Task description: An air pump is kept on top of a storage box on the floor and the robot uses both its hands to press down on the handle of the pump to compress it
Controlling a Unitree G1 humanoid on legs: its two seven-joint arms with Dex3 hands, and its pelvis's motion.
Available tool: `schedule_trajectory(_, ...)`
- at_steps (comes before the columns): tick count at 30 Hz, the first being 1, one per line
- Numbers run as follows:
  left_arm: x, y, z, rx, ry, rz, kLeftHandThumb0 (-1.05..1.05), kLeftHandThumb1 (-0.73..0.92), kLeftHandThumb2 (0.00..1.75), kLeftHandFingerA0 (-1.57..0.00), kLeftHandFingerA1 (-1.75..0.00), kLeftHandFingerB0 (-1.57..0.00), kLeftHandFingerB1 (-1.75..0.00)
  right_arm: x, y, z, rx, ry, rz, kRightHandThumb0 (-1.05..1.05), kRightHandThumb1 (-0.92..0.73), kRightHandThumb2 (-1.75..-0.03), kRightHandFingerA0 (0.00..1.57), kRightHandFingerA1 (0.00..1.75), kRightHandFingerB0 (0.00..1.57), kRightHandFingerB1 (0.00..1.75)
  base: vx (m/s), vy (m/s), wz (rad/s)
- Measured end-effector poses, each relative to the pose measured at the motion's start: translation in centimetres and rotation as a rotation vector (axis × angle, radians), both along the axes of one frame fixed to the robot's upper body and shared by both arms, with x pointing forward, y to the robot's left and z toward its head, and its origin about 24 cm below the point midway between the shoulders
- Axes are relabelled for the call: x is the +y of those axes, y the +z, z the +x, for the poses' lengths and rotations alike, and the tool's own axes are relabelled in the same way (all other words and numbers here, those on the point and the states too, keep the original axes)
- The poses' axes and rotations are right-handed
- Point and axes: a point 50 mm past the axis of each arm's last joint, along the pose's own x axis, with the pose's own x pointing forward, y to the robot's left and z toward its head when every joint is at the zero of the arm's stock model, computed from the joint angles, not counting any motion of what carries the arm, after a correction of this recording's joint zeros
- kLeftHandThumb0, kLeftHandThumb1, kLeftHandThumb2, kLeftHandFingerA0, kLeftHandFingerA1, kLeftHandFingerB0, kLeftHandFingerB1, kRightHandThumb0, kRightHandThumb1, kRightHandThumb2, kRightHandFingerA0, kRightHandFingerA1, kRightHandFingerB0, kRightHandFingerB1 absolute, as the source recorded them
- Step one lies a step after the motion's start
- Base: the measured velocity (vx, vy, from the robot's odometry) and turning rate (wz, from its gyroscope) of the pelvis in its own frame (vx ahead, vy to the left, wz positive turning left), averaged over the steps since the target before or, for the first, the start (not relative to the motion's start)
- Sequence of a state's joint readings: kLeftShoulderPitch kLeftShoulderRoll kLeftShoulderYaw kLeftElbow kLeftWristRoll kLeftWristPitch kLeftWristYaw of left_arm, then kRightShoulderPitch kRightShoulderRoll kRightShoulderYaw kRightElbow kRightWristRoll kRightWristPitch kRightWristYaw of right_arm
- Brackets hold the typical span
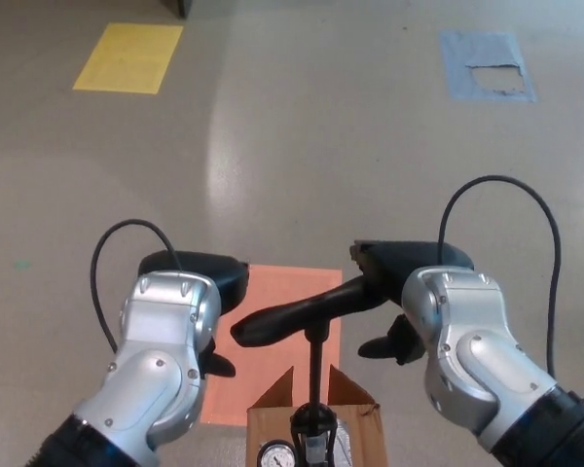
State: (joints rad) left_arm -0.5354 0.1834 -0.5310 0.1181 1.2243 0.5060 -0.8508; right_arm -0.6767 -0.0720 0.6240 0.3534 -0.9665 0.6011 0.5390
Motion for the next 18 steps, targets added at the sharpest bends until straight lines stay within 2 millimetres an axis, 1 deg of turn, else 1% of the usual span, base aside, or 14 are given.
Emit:
schedule_trajectory(6,0.8,-1.9,0.5,0.055,0.04,0.042,-0.33,0.39,0.92,-0.02,-0.49,0.0,-0.5,0.1,-1.5,0.1,0.044,-0.019,-0.014,-0.52,-0.34,-0.74,0.0,0.29,0.0,0.24,0.0,0.0,0.0)
schedule_trajectory(7,0.9,-2.2,0.6,0.064,0.05,0.038,-0.55,0.54,0.56,-0.23,-0.4,-0.02,-0.26,0.1,-2.0,0.1,0.054,-0.023,-0.02,-0.49,-0.49,-0.55,0.02,0.28,0.01,0.25,0.0,0.0,0.0)
schedule_trajectory(8,1.0,-2.4,0.7,0.067,0.055,0.032,-0.35,0.37,0.93,-0.03,-0.49,0.0,-0.5,0.1,-2.2,0.1,0.06,-0.026,-0.024,-0.48,-0.47,-0.57,0.03,0.26,0.02,0.21,0.0,0.0,0.0)
schedule_trajectory(9,1.2,-2.6,0.7,0.07,0.064,0.029,-0.35,0.37,0.93,-0.03,-0.49,0.0,-0.5,0.1,-2.7,0.1,0.069,-0.031,-0.033,-0.48,-0.47,-0.57,0.03,0.26,0.02,0.21,0.0,0.0,0.0)
schedule_trajectory(10,1.3,-2.8,0.8,0.071,0.07,0.029,-0.34,0.35,0.91,-0.02,-0.49,0.0,-0.5,0.1,-3.1,0.1,0.078,-0.035,-0.039,-0.55,-0.41,-0.7,0.04,0.27,0.0,0.19,0.0,0.0,0.0)
schedule_trajectory(11,1.3,-2.9,0.8,0.072,0.071,0.029,-0.34,0.35,0.91,-0.02,-0.49,0.0,-0.5,0.1,-3.3,0.1,0.082,-0.037,-0.043,-0.55,-0.41,-0.7,0.04,0.27,0.0,0.19,0.0,0.0,0.0)
schedule_trajectory(12,1.4,-3.0,0.8,0.072,0.074,0.028,-0.35,0.34,0.9,-0.02,-0.49,0.0,-0.5,0.1,-3.6,0.1,0.089,-0.04,-0.048,-0.54,-0.35,-0.76,0.0,0.29,0.0,0.24,0.0,0.0,0.0)
schedule_trajectory(13,1.5,-3.2,0.8,0.074,0.08,0.024,-0.35,0.35,0.91,-0.02,-0.49,0.0,-0.5,0.1,-4.2,0.1,0.101,-0.046,-0.058,-0.5,-0.49,-0.57,0.03,0.26,0.01,0.21,0.0,0.0,0.0)
schedule_trajectory(14,1.6,-3.3,0.8,0.076,0.083,0.022,-0.35,0.35,0.91,-0.02,-0.49,0.0,-0.5,0.0,-4.5,0.1,0.107,-0.049,-0.062,-0.5,-0.49,-0.57,0.03,0.26,0.01,0.21,0.0,0.0,0.0)
schedule_trajectory(15,1.7,-3.5,0.7,0.078,0.091,0.017,-0.54,0.54,0.56,-0.22,-0.41,-0.01,-0.26,0.0,-5.0,0.0,0.117,-0.054,-0.068,-0.56,-0.37,-0.78,0.0,0.33,0.0,0.27,0.0,0.0,0.0)
schedule_trajectory(16,1.8,-3.6,0.7,0.079,0.095,0.013,-0.57,0.39,0.75,-0.16,-0.5,0.0,-0.25,0.0,-5.3,0.0,0.123,-0.058,-0.07,-0.55,-0.4,-0.81,0.0,0.36,0.0,0.31,0.0,0.0,0.0)
schedule_trajectory(17,1.9,-3.6,0.7,0.079,0.1,0.007,-0.57,0.39,0.75,-0.16,-0.5,0.0,-0.25,0.0,-5.7,0.0,0.127,-0.06,-0.076,-0.55,-0.4,-0.81,0.0,0.36,0.0,0.31,0.0,0.0,0.0)
schedule_trajectory(18,2.0,-3.7,0.7,0.079,0.104,0.002,-0.52,0.52,0.58,-0.19,-0.42,-0.02,-0.22,0.0,-6.0,-0.1,0.13,-0.062,-0.081,-0.56,-0.41,-0.82,0.0,0.36,0.0,0.32,0.0,0.0,0.0)
